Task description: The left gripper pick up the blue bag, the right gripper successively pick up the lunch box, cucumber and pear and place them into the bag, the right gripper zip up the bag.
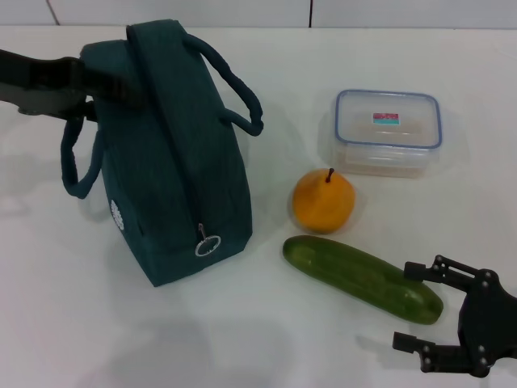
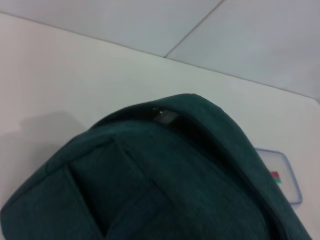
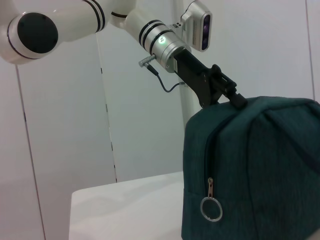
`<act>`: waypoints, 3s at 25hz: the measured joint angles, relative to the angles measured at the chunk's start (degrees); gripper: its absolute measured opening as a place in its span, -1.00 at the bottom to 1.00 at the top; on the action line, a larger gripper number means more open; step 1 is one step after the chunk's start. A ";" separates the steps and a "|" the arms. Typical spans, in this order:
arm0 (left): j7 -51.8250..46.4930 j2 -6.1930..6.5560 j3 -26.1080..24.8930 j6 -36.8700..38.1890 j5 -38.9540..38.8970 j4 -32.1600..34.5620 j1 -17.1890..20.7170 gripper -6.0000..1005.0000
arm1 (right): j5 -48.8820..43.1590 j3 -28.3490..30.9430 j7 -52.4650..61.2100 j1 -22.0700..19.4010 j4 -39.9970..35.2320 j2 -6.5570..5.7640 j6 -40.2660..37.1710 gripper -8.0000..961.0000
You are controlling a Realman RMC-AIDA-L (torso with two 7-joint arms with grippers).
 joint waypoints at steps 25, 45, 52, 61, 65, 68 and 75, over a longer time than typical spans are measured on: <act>2.26 1.48 -0.06 0.35 -1.42 -3.65 -0.76 -0.85 | 1.87 0.22 0.15 0.47 1.35 -0.01 -0.63 0.74; 0.20 5.42 -0.12 3.95 -9.92 -3.43 -2.50 -0.90 | 43.83 0.62 44.10 -0.01 18.44 -0.09 0.26 0.73; 0.68 5.41 -0.05 3.88 -9.72 -3.43 -2.81 -0.90 | 44.37 0.30 54.84 1.81 18.71 0.22 12.73 0.72; 0.94 5.23 -0.07 3.59 -9.66 -3.42 -3.00 -0.90 | 43.41 -0.01 55.46 8.37 20.50 0.64 22.66 0.72; 1.21 5.20 -0.12 3.58 -9.66 -3.32 -3.01 -0.90 | 41.97 0.21 55.42 11.24 21.84 0.65 25.37 0.71; 1.40 5.13 -0.16 3.58 -9.87 -3.18 -3.08 -0.90 | 41.94 0.17 55.31 12.39 22.25 0.64 26.60 0.71; 2.02 5.09 -0.36 3.59 -9.99 -3.07 -3.09 -0.90 | 41.91 0.08 55.36 15.06 22.65 0.61 29.05 0.70</act>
